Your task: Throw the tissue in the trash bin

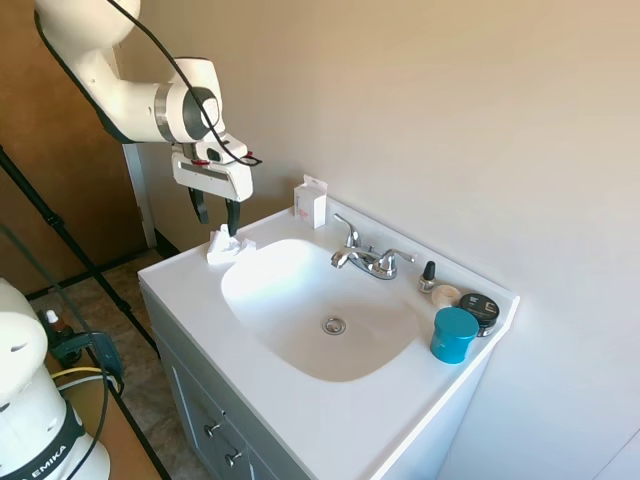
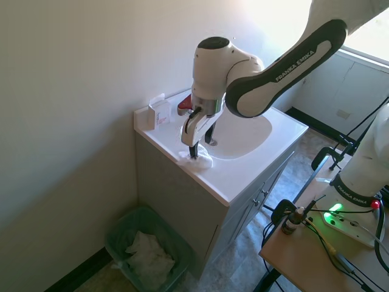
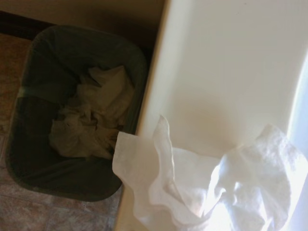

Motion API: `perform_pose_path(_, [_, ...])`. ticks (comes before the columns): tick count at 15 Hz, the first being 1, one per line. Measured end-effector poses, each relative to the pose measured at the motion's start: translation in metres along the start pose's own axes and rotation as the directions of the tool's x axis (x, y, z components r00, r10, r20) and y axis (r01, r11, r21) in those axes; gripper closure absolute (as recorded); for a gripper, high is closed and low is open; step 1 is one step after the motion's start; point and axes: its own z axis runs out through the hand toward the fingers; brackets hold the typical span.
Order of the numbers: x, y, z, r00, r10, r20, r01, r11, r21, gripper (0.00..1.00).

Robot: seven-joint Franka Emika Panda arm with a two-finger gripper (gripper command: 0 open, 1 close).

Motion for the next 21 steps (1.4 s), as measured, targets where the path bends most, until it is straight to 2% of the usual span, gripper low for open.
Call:
perform_pose_path(2, [0.004,-0.002,0.011,1.0,0.008,0.012,-0.008,1.0,-0.012,0.0])
perform_pose_path(3, [0.004,-0.003,0.014,1.0,0.006,0.015,-0.006,1.0,-0.015,1.0])
perform_pose_path(11, [0.002,-0.011,0.03,0.998,0.02,0.054,-0.018,0.999,-0.028,1.0])
perform_pose_path(21, [0.011,-0.01,0.026,0.995,0.019,0.096,-0.017,0.999,-0.029,1.0])
